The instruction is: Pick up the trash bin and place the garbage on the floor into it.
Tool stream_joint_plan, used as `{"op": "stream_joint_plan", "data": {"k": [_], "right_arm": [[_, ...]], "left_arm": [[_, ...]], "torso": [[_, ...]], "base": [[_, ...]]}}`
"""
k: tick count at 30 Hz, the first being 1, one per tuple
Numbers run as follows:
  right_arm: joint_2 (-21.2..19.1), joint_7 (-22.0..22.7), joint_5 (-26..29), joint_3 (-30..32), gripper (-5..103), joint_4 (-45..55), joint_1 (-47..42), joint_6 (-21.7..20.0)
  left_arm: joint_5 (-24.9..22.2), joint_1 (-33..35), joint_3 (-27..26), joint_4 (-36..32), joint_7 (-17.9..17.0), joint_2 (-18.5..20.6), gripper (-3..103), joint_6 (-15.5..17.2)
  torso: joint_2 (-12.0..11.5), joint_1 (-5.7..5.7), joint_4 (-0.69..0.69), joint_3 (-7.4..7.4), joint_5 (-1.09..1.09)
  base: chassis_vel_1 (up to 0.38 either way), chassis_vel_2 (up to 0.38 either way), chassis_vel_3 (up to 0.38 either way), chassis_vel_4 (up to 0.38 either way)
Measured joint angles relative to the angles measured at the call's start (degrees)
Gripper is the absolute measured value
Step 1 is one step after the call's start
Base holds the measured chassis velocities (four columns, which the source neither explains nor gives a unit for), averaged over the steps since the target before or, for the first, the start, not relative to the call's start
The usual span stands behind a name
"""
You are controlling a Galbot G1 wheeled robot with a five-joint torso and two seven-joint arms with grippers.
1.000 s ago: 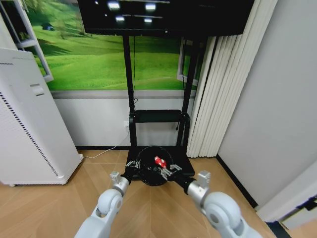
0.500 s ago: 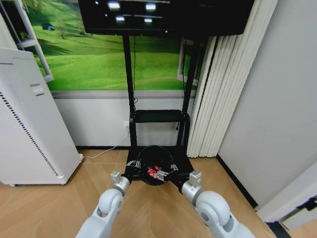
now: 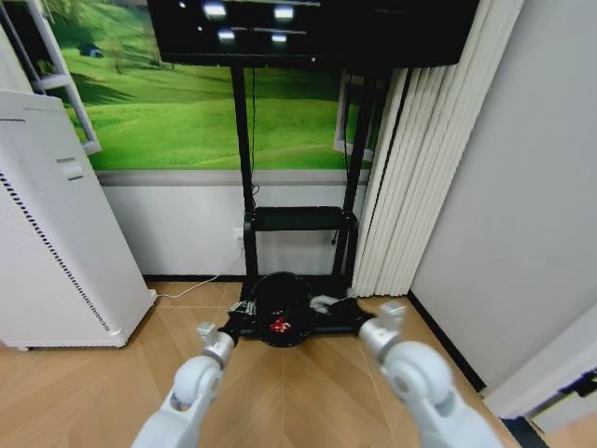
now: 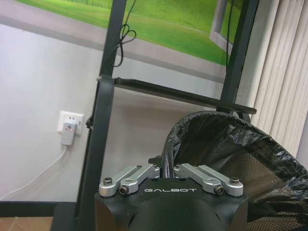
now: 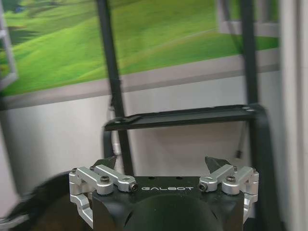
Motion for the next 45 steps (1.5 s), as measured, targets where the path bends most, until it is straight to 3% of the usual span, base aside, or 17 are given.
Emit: {"op": "stream_joint_plan", "data": {"k": [4,6,7,8,9,10,11,12,14,22,41,45], "right_arm": [[-0.4,1.7,-2.1,1.4,100,-2.5,-1.2,2.1],[0.5,1.4,-12.3,1.5,100,-12.7,-2.3,10.3],[0.5,1.4,-12.3,1.5,100,-12.7,-2.3,10.3],[1.5,1.3,-17.5,0.8,100,-18.8,-2.1,14.4],[1.5,1.3,-17.5,0.8,100,-18.8,-2.1,14.4],[2.2,1.0,-21.5,0.3,100,-23.3,-1.9,17.9],[1.9,-2.7,-29.4,0.1,100,-32.0,-2.5,27.1],[1.9,-2.7,-29.4,0.1,100,-32.0,-2.5,27.1],[0.2,-5.8,-31.0,0.8,100,-33.8,-4.3,30.9],[-2.3,-6.9,-27.1,1.6,100,-28.3,-8.4,30.3],[-1.5,-6.0,-25.4,2.1,100,-24.9,-11.2,28.9],[-0.6,-5.8,-22.2,0.5,100,-26.4,-11.5,26.3]], "left_arm": [[-0.3,0.9,-1.5,-1.3,0.0,0.7,7,0.3],[-1.1,3.0,-4.3,-3.9,0.3,1.6,7,1.1],[-1.1,3.0,-4.3,-3.9,0.3,1.6,7,1.1],[-1.5,4.1,-5.7,-5.2,0.5,1.9,7,1.4],[-1.5,4.1,-5.7,-5.2,0.5,1.9,7,1.4],[-1.8,5.1,-6.8,-6.1,0.6,2.1,7,1.7],[-2.7,8.4,-10.1,-8.7,1.6,2.7,7,2.1],[-2.7,8.4,-10.1,-8.7,1.6,2.7,7,2.1],[-3.2,10.2,-12.7,-10.1,2.4,2.9,7,2.1],[-4.1,12.0,-15.7,-12.3,3.0,3.3,7,2.6],[-3.4,12.1,-15.6,-12.7,2.8,2.2,7,2.6],[-3.1,12.0,-15.4,-12.8,2.5,1.9,7,2.6]], "torso": [[0.0,0.00,0.00,0.00,0.00],[0.0,0.00,0.00,0.00,0.01],[0.0,0.00,0.00,0.00,0.01],[0.0,0.00,0.01,0.00,0.04],[0.0,0.00,0.01,0.00,0.04],[0.0,0.00,0.00,0.00,0.07],[0.0,0.00,0.02,0.00,0.04],[0.0,0.00,0.02,0.00,0.04],[0.0,0.00,0.00,0.00,0.00],[0.0,0.00,0.01,0.00,0.01],[0.0,0.00,0.00,0.00,0.02],[0.0,-0.03,0.01,-0.02,0.02]], "base": [[0.000,0.000,0.000,0.000],[0.000,0.000,0.000,0.000],[0.000,0.000,0.000,0.000],[0.000,0.000,0.000,0.000],[0.000,0.000,0.000,0.000],[0.000,0.000,0.000,0.000],[0.000,0.000,0.000,0.000],[0.000,0.000,0.000,0.000],[0.000,0.000,0.000,0.000],[0.000,0.000,0.000,0.000],[0.137,-0.139,-0.141,0.141],[0.222,-0.208,-0.193,0.220]]}}
